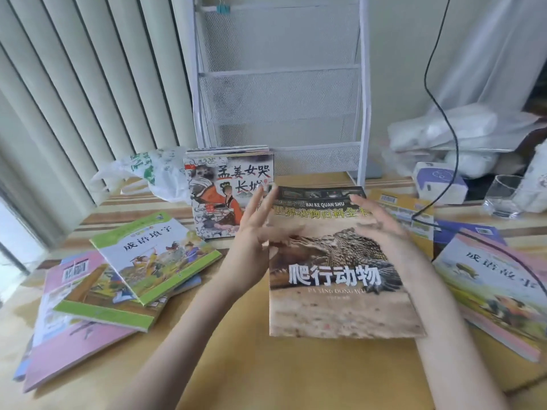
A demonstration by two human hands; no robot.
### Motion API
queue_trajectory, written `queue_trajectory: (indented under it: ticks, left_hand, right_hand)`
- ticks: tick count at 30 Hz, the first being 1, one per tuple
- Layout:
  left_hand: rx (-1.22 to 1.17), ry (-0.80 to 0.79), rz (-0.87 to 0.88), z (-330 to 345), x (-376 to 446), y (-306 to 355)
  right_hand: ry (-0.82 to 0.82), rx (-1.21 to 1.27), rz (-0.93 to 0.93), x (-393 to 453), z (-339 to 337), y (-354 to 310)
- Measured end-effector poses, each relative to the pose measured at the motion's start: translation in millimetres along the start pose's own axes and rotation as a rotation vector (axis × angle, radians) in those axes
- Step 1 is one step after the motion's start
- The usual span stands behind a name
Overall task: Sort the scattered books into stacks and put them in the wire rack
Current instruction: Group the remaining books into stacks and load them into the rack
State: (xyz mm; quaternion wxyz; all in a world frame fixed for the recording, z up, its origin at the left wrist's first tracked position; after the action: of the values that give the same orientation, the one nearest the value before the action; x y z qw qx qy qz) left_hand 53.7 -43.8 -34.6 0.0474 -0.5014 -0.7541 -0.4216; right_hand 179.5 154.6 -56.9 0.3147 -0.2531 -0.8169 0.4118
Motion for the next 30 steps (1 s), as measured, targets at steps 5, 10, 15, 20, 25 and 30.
queue_trajectory:
  ticks: [5, 10, 15, 20, 25, 30]
  left_hand:
    - [-0.261, -0.206, -0.492, 50, 10, -43]
    - [-0.397, -0.171, -0.78, 67, 11, -59]
    - [-0.675, -0.094, -1.051, 60, 26, -79]
    - [-0.733, -0.144, -1.06, 57, 39, -79]
    - [-0.566, -0.172, -1.008, 67, 46, -67]
    - [-0.44, -0.144, -0.824, 76, 56, -49]
  right_hand:
    - [0.025, 0.121, 0.074, 9, 9, 29]
    - [0.014, -0.171, 0.104, 12, 25, 41]
    - [0.032, -0.23, 0.042, 9, 39, 29]
    - [0.04, -0.095, 0.05, 7, 40, 41]
    - [0.076, 0.049, 0.098, 5, 36, 53]
    - [0.115, 0.164, 0.152, 7, 28, 63]
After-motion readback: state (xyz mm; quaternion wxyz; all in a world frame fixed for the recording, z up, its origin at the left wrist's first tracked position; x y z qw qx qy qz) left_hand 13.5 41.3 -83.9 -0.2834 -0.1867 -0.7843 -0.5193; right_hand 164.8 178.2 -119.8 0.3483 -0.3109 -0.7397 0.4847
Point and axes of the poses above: each hand's wrist, its own x-axis towards the middle knuckle, its own z-axis out of the palm, y = z × x, the point moved 6 cm from there along x, towards the middle knuckle, and after that the axes turned 6 degrees about -z, right-handed, at the moved point
